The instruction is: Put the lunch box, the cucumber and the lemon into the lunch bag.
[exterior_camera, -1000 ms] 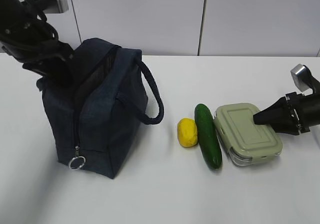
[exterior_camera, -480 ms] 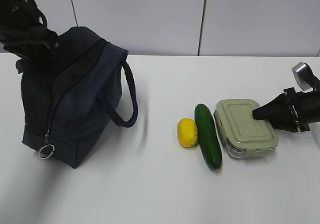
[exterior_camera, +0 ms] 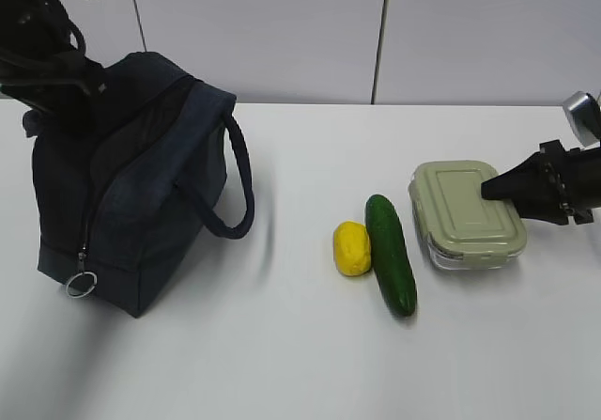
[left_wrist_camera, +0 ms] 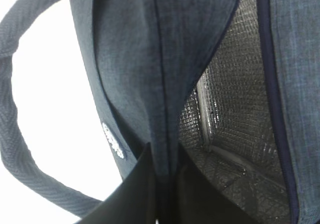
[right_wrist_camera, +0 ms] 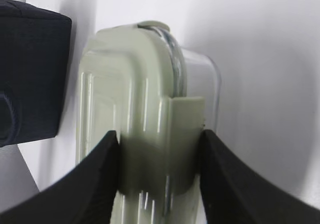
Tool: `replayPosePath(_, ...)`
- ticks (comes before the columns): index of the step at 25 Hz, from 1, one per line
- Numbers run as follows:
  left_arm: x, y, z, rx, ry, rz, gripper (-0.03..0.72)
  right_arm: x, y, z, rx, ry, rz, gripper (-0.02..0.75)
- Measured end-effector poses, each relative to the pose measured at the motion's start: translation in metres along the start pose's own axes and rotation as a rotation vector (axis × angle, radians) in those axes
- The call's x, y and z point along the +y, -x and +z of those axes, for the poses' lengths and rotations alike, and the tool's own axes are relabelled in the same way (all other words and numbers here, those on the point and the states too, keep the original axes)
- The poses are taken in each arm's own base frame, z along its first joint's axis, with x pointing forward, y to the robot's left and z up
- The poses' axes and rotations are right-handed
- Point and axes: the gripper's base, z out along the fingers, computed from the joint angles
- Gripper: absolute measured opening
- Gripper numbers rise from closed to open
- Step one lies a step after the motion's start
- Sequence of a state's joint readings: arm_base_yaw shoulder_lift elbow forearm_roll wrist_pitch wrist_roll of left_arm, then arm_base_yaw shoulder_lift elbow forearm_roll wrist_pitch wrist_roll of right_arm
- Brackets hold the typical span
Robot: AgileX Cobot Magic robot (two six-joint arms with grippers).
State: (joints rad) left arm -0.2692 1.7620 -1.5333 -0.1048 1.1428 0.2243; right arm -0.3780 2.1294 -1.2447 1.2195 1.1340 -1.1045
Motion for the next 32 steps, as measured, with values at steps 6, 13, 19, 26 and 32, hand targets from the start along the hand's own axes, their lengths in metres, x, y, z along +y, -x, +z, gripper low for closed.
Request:
replayPosePath(6, 0.001, 0.000, 0.000, 0.003, 0.015, 0.003, 0.000, 0.022, 0.006, 0.005, -0.009, 0.021, -0.025, 0.351)
replayPosePath(13, 0.002, -0.001, 0.000, 0.006, 0.020, 0.002, 0.000, 0.061, 0.019, 0.014, -0.030, 0.061, -0.094, 0.350)
replayPosePath(19, 0.002, -0.001, 0.000, 0.006, 0.020, -0.002, 0.000, 0.096, 0.027, 0.028, -0.014, 0.104, -0.152, 0.350)
replayPosePath(26, 0.002, -0.001, 0.000, 0.006, 0.020, -0.002, 0.000, 0.137, 0.030, 0.056, 0.022, 0.176, -0.206, 0.350)
replayPosePath(32, 0.001, 0.000, 0.000, 0.004, 0.009, -0.007, 0.000, 0.175, 0.032, 0.076, 0.044, 0.243, -0.265, 0.350)
